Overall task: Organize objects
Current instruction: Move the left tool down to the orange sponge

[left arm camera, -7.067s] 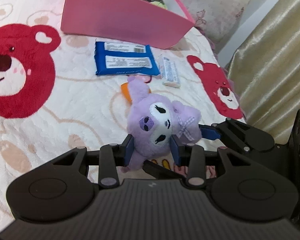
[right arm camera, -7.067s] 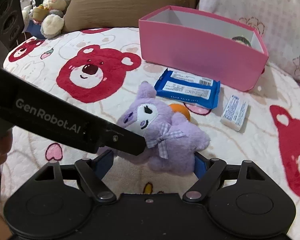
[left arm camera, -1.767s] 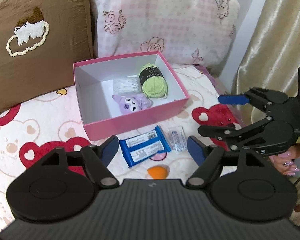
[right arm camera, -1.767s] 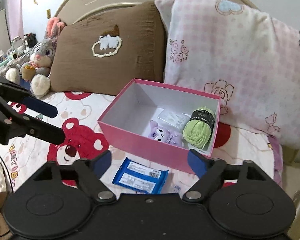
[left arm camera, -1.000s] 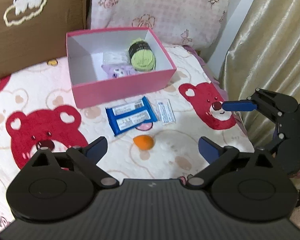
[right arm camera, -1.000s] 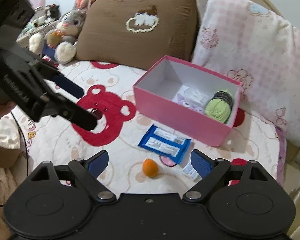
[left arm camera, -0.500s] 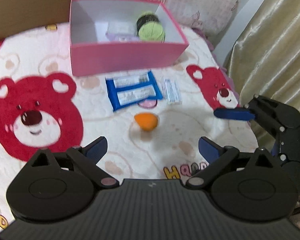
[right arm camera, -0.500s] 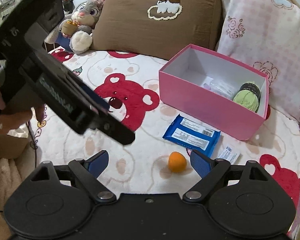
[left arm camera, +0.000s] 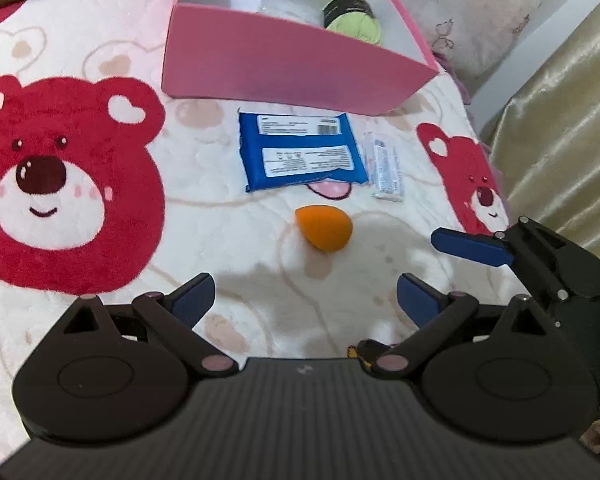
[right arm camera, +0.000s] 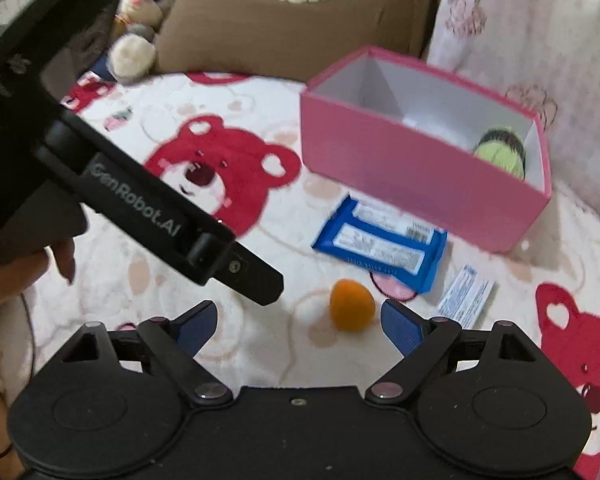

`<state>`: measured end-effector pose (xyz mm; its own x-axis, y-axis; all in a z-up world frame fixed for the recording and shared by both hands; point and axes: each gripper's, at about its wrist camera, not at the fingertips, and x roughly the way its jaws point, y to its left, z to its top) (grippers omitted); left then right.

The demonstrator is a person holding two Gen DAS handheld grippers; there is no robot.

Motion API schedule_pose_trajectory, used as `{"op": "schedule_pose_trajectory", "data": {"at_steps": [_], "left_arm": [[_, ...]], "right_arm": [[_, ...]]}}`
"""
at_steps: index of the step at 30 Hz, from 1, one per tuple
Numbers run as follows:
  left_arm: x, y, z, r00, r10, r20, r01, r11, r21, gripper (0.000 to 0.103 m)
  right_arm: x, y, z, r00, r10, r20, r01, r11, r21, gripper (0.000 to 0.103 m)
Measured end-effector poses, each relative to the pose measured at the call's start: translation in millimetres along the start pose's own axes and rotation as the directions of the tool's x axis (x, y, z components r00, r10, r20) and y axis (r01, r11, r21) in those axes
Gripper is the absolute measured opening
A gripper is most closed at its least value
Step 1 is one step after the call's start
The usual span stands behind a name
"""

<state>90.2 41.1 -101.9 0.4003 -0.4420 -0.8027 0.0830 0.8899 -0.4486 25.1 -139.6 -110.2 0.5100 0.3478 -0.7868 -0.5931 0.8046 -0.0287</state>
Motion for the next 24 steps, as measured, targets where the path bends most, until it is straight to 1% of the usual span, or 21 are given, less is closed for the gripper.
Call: {"op": "schedule_pose_trajectory", "data": {"at_steps": [3, 6, 10, 13, 15, 16, 18, 20, 22, 24], "left_arm": [[9, 5, -1, 1.0, 0.011, 0.009, -0.011, 1.0, -0.008, 0.099], [17, 10, -1, 0.999, 0.015, 0.049, -0.015, 1.0, -0.009, 0.097], [32, 14, -3, 0.996, -0.036, 0.076, 0.037, 0.999, -0.006, 0.096], [41, 12, -6, 0.993, -0.063, 0.104, 0.062, 0.998, 0.012, 0.096], [48, 6, -9, 0.989, -0.057, 0.135, 0.05, 0.997, 0.054, 0.096], [52, 4, -11, 0.988, -0.051, 0.149, 0.041, 0.996, 0.076, 0.095], [60, -1, -15, 0.986, -0.038, 0.161, 0.017, 0.991, 0.129, 0.095], [67, -5, -19, 0.986, -0.022, 0.163, -0.006, 0.986, 0.168, 0.095], [71, -5, -22, 0.984, -0.034, 0.177, 0.003, 0.985, 0.174, 0.095], [74, -3, -23, 0.982, -0.056, 0.179, 0.028, 0.987, 0.159, 0.095]], "right_arm": [[15, -3, -4, 0.999, -0.048, 0.011, 0.048, 0.999, -0.02, 0.091], [22, -9, -7, 0.996, -0.082, 0.045, 0.084, 0.996, -0.043, 0.09], [36, -19, -16, 0.998, -0.052, 0.022, 0.053, 0.998, -0.03, 0.086], [48, -23, -26, 0.997, -0.063, 0.032, 0.064, 0.997, -0.03, 0.082], [58, -26, -31, 0.997, -0.063, 0.033, 0.063, 0.998, -0.018, 0.074], [63, -28, -34, 0.998, -0.061, 0.034, 0.061, 0.998, -0.008, 0.073], [72, -31, -39, 0.998, -0.051, 0.033, 0.05, 0.999, 0.008, 0.06], [76, -33, -44, 0.998, -0.049, 0.038, 0.049, 0.999, 0.021, 0.058], [78, -34, -48, 0.998, -0.039, 0.053, 0.038, 0.999, 0.029, 0.058], [80, -33, -52, 0.997, -0.035, 0.066, 0.034, 0.999, 0.019, 0.058]]}}
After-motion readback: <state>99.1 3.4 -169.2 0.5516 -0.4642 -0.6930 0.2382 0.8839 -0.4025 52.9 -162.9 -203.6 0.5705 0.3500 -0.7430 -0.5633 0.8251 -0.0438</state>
